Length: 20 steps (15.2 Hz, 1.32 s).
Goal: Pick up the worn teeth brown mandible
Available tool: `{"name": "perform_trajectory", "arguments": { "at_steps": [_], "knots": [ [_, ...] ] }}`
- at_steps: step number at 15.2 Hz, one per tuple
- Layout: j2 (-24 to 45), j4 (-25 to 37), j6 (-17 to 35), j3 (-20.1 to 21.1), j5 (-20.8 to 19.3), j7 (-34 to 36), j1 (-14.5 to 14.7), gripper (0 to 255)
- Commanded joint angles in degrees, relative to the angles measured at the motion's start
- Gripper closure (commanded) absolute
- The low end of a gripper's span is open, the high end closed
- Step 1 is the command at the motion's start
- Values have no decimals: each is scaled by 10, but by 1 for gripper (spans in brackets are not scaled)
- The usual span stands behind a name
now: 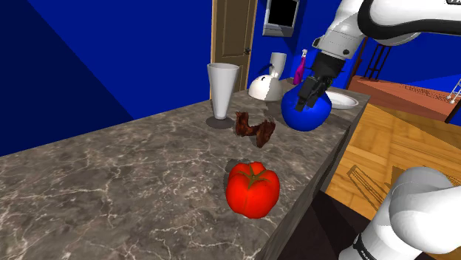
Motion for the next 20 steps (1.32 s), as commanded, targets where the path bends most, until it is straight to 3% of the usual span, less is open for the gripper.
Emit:
{"name": "perform_trajectory", "arguments": {
  "at_steps": [1, 7, 13, 20],
  "knots": [
    [0, 0, 0, 0, 0, 0, 0, 0],
    [170, 91, 12, -25, -1, -160, 72, 0],
    [316, 187, -2, -24, 3, -305, 127, 0],
    [318, 135, 51, -24, 5, -310, 126, 0]
  ]
}}
